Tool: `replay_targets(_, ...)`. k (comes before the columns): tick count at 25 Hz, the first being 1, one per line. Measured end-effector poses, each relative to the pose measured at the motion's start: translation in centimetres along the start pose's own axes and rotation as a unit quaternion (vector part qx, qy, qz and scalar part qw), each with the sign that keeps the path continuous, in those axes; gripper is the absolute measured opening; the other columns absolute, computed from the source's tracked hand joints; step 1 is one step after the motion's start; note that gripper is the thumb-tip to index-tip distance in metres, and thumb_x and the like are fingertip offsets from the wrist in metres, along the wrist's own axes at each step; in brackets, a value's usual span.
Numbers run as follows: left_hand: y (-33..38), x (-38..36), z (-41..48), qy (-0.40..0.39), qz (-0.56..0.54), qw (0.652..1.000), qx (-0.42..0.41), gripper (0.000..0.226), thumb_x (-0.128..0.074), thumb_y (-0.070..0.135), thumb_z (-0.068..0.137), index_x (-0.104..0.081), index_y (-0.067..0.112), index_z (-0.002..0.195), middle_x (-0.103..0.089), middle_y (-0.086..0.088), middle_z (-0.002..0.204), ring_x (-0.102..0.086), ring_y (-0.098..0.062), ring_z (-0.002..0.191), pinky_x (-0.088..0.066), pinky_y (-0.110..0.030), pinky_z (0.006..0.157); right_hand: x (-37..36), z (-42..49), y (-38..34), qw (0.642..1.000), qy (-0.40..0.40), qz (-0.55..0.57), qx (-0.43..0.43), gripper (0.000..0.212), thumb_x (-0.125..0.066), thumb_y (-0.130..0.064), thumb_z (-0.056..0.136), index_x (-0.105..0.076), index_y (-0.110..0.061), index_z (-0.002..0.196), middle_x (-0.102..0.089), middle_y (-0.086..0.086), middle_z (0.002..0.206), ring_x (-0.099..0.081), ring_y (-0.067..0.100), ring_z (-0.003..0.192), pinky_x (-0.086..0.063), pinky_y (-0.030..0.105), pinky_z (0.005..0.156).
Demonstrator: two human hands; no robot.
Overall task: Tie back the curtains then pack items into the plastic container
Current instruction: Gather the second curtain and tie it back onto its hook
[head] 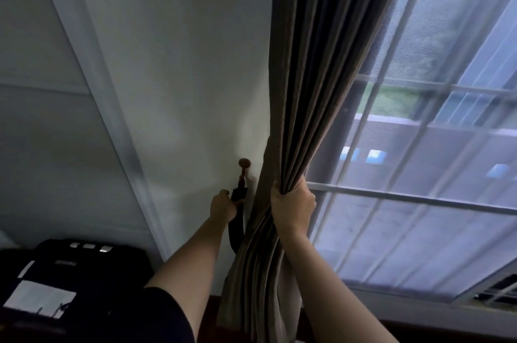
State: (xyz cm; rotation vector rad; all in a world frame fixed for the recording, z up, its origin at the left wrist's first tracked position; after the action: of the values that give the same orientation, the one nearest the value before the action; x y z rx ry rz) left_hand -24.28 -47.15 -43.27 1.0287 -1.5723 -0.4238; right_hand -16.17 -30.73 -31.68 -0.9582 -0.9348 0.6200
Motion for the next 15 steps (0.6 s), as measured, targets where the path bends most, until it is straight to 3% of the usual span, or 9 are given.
replay_targets(3,-0.2,-0.8,0.8,-0.029,0.024,0.999,-0.023,0.032,-0.058,0.034,0.089,-0.056,0.005,0.101,-0.062,-0.014,0.109,-0.060,-0.030,0.100,-0.043,-0.030,0.075,-0.6,0.2,-0.1,1.000,-0.008,-0.004,0.006,0.026,-0.057,-0.012,0.082,-0.061,-0.012,0.107,-0.069,0.008,0.090,-0.062,0.027,0.085,-0.053,0.039,0.083)
replay_targets(6,-1.6,0.2,-0.2,-0.015,-0.035,0.997,-0.060,0.019,-0.051,0.026,0.093,-0.047,0.007,0.094,-0.060,-0.012,0.093,-0.057,-0.024,0.079,-0.040,-0.026,0.059,-0.7,0.8,-0.4,0.999,-0.021,-0.034,0.012,0.031,-0.058,-0.014,0.082,-0.058,-0.011,0.113,-0.069,0.013,0.093,-0.061,0.033,0.090,-0.051,0.041,0.085)
replay_targets(11,-2.7,4.4,-3.6,0.009,-0.021,0.984,-0.175,0.012,-0.067,0.016,0.083,-0.058,0.010,0.079,-0.063,-0.006,0.071,-0.060,-0.015,0.063,-0.044,-0.018,0.057,-0.4,0.4,-1.0,0.997,-0.042,-0.064,0.006,0.025,-0.058,-0.016,0.083,-0.059,-0.008,0.107,-0.066,0.013,0.086,-0.060,0.033,0.085,-0.051,0.037,0.076)
replay_targets(15,-1.0,8.4,-4.7,-0.042,0.122,0.982,-0.140,0.026,-0.074,0.033,0.075,-0.062,0.012,0.068,-0.057,0.002,0.064,-0.055,-0.009,0.058,-0.035,-0.015,0.051,-0.2,-1.0,-2.1,0.995,-0.050,-0.089,0.017,0.023,-0.057,-0.017,0.083,-0.059,-0.007,0.104,-0.065,0.012,0.084,-0.062,0.034,0.083,-0.054,0.044,0.076)
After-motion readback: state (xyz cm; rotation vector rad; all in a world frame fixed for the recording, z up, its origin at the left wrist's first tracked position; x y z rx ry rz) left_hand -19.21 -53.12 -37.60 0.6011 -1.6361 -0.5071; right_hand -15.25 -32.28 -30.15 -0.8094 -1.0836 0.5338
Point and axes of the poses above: each hand's wrist, its own z-axis towards the middle knuckle, its own x-axis out of the back of the hand, y = z × x, the point moved 4 cm from there along z, towards the middle knuckle
